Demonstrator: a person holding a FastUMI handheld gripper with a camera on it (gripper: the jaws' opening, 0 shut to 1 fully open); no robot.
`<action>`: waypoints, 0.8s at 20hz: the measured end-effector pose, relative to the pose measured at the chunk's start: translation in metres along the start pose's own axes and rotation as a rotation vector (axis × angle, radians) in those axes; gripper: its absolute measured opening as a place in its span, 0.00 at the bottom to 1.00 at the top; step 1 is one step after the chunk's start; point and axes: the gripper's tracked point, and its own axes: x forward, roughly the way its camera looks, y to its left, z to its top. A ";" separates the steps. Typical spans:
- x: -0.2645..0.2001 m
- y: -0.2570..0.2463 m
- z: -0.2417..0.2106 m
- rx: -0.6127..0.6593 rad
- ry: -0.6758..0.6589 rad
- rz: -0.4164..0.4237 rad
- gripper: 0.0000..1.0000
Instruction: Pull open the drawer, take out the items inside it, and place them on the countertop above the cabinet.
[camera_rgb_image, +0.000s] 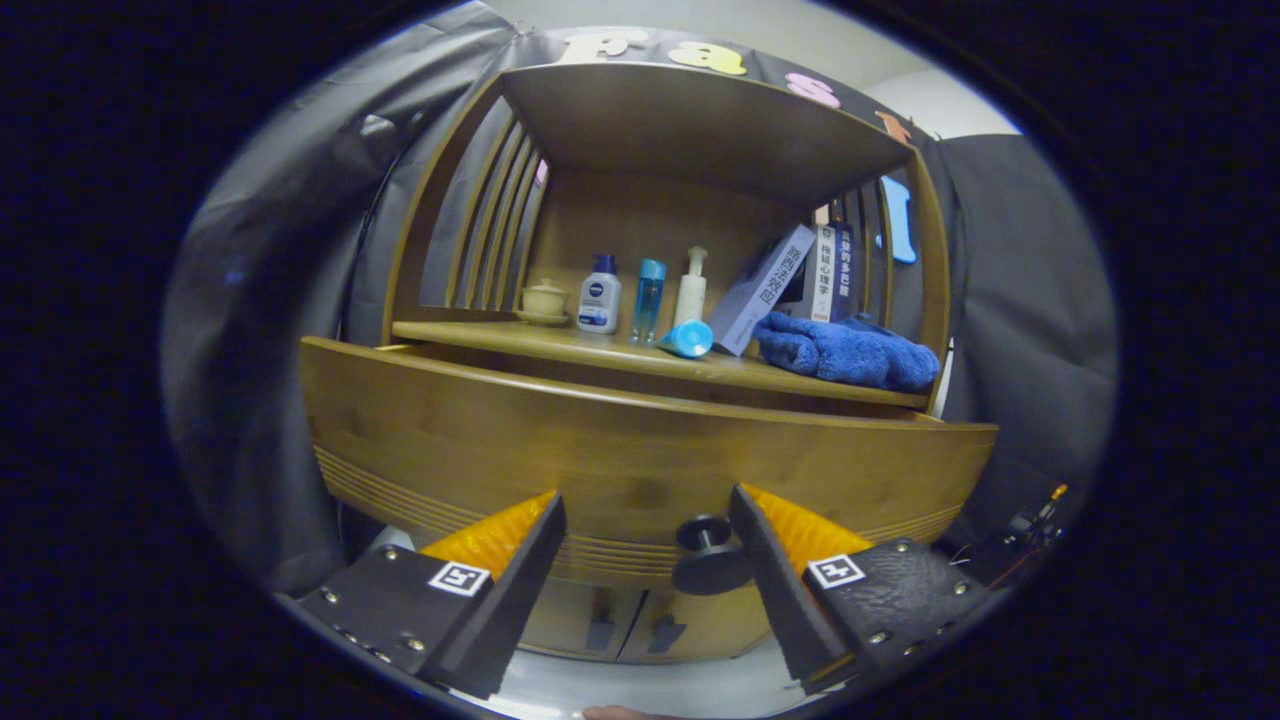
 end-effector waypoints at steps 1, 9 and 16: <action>-0.002 0.000 0.000 0.009 -0.009 0.002 1.00; 0.037 0.001 0.004 0.005 -0.049 0.004 1.00; 0.060 0.002 0.010 0.044 -0.077 0.001 1.00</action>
